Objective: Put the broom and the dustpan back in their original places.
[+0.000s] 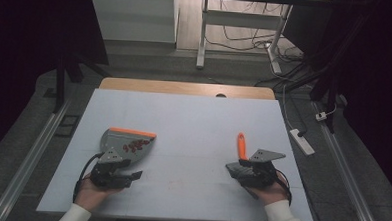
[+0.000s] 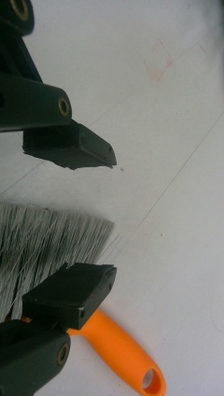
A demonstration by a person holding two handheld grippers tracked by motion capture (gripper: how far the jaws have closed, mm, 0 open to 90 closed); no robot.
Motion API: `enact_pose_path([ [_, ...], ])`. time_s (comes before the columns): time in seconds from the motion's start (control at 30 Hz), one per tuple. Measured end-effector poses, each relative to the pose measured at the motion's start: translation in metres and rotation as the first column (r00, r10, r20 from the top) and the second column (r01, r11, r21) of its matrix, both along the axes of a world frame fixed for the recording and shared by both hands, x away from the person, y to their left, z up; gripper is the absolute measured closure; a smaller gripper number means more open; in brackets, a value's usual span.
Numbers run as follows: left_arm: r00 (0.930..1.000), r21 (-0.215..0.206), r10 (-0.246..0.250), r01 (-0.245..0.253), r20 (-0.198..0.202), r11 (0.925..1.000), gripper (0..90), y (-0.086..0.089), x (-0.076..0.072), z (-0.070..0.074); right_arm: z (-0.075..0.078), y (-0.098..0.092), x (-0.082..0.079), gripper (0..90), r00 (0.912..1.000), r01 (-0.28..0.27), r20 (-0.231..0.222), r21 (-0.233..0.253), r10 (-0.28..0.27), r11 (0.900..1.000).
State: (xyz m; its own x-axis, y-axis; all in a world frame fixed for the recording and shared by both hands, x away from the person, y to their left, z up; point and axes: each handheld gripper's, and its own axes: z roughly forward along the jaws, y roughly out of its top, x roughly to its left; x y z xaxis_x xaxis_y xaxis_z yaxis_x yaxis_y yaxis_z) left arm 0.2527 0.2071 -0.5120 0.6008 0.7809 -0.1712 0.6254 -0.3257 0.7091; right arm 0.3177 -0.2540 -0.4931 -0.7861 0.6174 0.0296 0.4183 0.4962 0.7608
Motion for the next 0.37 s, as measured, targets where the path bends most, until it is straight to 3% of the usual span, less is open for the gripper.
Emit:
enact_pose_path([
  [0.37,0.9998,-0.001,-0.013,0.013,-0.013,0.9999,35.1,-0.0006,0.0013,-0.0021,0.0006,-0.001,-0.0007,40.7,0.9999,0.0,0.015,0.004,0.0,1.0],
])
